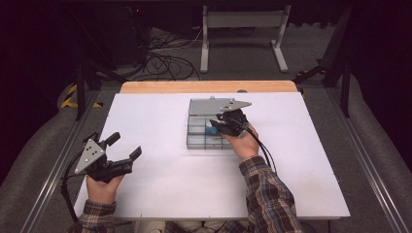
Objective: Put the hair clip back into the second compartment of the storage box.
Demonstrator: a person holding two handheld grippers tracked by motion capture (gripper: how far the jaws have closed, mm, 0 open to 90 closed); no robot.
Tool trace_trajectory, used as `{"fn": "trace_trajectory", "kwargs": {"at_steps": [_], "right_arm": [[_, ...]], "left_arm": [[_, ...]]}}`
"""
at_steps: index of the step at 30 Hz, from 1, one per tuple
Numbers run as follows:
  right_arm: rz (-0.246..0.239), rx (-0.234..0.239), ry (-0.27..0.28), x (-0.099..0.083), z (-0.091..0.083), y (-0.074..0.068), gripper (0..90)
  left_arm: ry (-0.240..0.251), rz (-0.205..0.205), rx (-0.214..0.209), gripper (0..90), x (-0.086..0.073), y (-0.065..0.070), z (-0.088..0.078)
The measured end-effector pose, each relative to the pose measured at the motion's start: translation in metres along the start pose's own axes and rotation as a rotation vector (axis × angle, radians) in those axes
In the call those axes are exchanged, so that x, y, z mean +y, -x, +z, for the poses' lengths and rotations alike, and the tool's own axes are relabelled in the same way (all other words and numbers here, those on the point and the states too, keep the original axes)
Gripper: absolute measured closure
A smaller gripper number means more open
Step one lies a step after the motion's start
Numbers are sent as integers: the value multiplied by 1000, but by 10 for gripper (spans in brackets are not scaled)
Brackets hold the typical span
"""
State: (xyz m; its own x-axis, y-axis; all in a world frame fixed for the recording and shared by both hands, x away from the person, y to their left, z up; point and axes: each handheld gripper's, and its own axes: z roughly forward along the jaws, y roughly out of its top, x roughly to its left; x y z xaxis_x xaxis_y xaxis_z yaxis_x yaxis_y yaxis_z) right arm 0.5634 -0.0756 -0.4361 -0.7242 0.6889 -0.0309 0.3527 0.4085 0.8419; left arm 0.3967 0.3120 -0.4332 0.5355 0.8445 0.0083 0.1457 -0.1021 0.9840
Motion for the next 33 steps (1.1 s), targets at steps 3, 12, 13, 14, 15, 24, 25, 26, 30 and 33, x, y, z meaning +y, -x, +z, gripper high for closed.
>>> {"fn": "trace_trajectory", "kwargs": {"at_steps": [3, 12, 13, 14, 15, 24, 25, 26, 30, 33], "right_arm": [[7, -2, 15, -1, -2, 0, 524], [41, 2, 42, -6, -8, 3, 333], [45, 4, 47, -6, -9, 3, 320], [43, 6, 50, -7, -10, 3, 306], [46, 6, 53, -7, -10, 3, 287], [34, 25, 88, -11, -18, -1, 184], [34, 25, 88, -12, -19, -1, 174], [35, 26, 91, -12, -19, -1, 167], [36, 21, 106, -15, -23, -1, 152], [36, 23, 115, -18, -26, -1, 135]], "left_arm": [[0, -2, -2, 89, 0, 0, 0], [-2, -2, -2, 89, 0, 0, 0], [-2, -2, -3, 89, 0, 0, 0], [-2, -2, -3, 89, 0, 0, 0], [-1, -2, -2, 89, 0, 0, 1], [-2, -2, -3, 89, -1, 0, 1], [-2, -2, -3, 89, -1, 0, 1], [-4, -2, -3, 89, -1, 1, 1], [-4, -2, -2, 89, -1, 1, 1], [-6, -5, -5, 89, -1, 0, 2]]}}
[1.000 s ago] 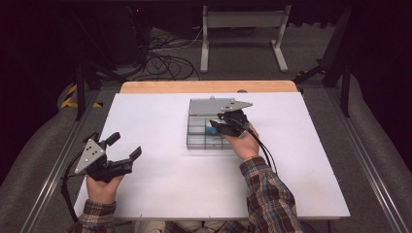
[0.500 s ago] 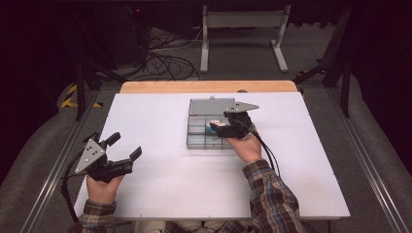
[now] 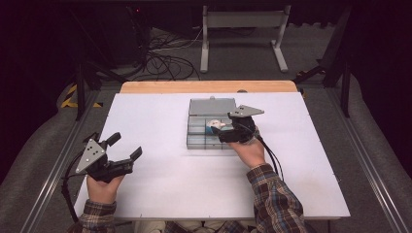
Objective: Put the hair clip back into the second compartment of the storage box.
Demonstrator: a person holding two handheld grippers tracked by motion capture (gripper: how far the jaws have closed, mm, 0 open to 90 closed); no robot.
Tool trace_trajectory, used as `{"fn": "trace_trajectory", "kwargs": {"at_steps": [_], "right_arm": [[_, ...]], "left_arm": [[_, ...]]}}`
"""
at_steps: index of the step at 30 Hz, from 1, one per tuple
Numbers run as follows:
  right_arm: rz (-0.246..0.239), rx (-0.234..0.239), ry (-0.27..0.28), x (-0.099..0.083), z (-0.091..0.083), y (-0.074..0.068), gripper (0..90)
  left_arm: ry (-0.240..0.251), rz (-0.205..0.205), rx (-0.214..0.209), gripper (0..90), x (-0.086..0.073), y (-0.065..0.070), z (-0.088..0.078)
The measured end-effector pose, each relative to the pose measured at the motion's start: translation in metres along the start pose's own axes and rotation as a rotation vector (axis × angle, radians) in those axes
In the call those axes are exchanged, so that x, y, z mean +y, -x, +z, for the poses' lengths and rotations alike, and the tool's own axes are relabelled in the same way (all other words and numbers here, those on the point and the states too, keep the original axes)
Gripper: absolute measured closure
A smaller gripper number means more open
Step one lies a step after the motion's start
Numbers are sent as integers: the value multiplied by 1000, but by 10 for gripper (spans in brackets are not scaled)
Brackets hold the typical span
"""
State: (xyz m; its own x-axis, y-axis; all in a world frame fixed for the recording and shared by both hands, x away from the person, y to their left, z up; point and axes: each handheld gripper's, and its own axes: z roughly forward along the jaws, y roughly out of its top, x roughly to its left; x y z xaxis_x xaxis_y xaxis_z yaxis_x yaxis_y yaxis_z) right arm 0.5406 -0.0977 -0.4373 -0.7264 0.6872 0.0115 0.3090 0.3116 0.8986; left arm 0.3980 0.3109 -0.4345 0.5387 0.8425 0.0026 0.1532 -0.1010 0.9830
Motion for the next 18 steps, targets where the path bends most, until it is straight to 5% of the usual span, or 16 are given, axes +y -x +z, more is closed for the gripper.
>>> {"fn": "trace_trajectory", "kwargs": {"at_steps": [18], "right_arm": [[18, -2, 62, -11, -23, -1, 60]], "left_arm": [[-4, 0, -1, 88, 0, 1, 0]]}}
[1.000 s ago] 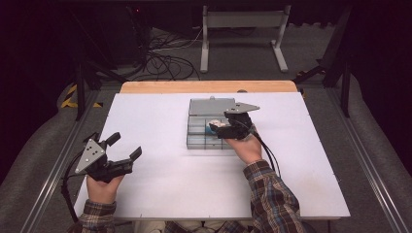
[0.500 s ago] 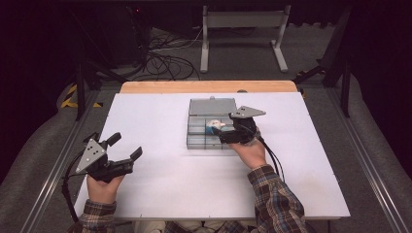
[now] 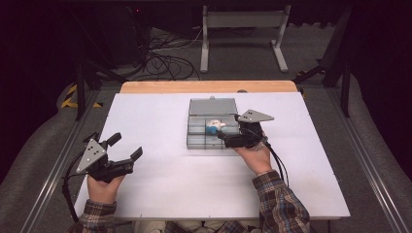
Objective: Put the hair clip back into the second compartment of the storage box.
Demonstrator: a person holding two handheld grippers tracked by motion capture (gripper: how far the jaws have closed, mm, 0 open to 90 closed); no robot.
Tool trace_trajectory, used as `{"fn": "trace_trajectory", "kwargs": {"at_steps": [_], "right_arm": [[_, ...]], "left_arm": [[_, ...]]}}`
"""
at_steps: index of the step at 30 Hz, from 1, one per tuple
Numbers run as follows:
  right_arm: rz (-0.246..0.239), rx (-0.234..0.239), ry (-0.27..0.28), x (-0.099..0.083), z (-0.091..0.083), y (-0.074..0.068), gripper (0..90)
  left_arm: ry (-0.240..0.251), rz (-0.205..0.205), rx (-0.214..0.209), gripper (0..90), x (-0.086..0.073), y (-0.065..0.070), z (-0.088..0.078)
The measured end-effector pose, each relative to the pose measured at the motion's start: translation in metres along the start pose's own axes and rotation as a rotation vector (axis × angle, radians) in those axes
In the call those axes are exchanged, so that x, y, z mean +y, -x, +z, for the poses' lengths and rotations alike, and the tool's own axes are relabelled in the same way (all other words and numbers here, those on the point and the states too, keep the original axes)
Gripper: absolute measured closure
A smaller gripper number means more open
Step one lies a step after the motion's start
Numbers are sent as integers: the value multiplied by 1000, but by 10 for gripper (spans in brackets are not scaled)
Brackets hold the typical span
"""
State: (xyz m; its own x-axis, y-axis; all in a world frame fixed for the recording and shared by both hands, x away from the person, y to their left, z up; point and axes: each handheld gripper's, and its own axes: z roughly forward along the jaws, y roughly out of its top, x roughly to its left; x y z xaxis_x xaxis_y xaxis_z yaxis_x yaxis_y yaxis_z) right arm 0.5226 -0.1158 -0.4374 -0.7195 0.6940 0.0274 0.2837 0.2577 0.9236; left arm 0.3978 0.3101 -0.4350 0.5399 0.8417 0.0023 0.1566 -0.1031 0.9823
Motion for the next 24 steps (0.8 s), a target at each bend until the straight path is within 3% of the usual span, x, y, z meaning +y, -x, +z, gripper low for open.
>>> {"fn": "trace_trajectory", "kwargs": {"at_steps": [24], "right_arm": [[23, 13, 75, -15, -38, 7, 0]], "left_arm": [[-6, 9, -1, 87, 0, 1, 2]]}}
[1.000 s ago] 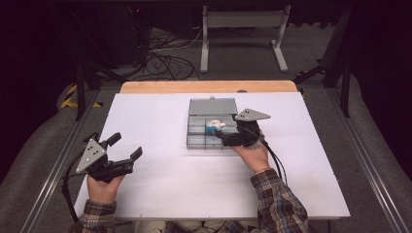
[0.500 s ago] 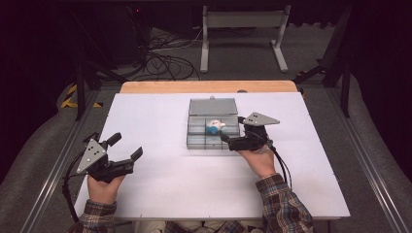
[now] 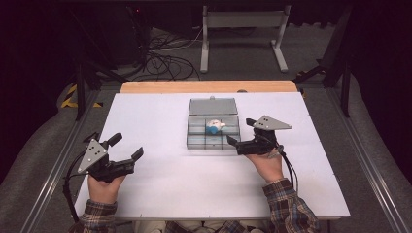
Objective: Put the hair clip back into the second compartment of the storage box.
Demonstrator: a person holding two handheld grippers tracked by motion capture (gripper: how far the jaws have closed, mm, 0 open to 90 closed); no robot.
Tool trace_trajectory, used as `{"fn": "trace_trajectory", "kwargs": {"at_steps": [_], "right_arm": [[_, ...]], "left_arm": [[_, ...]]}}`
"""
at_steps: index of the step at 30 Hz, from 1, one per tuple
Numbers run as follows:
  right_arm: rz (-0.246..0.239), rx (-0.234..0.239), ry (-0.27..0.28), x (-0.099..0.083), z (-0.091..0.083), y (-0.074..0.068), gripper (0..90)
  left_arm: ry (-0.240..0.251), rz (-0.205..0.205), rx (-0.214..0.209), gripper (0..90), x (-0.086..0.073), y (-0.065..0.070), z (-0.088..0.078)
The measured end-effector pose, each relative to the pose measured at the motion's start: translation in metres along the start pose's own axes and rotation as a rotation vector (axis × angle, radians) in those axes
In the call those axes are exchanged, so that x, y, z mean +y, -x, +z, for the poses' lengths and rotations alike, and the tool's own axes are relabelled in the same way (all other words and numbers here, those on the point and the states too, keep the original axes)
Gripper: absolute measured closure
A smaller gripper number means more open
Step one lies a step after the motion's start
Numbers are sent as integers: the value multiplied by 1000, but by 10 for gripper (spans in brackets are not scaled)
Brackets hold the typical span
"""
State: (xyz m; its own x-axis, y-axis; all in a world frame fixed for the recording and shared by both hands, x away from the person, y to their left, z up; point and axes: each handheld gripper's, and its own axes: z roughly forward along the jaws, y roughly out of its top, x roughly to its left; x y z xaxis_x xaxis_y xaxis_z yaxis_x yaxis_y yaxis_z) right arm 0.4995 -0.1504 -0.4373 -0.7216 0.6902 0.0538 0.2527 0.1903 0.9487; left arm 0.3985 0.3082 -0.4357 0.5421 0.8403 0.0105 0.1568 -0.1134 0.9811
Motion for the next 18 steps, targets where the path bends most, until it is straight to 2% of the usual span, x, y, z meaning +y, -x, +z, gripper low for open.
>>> {"fn": "trace_trajectory", "kwargs": {"at_steps": [10, 18], "right_arm": [[24, -5, 49, -5, -20, 7, 0], [15, -17, 72, -8, -29, 9, 0]], "left_arm": [[-3, 0, -3, 88, 0, 1, 1], [-3, -3, -1, 87, 0, 2, 2]]}}
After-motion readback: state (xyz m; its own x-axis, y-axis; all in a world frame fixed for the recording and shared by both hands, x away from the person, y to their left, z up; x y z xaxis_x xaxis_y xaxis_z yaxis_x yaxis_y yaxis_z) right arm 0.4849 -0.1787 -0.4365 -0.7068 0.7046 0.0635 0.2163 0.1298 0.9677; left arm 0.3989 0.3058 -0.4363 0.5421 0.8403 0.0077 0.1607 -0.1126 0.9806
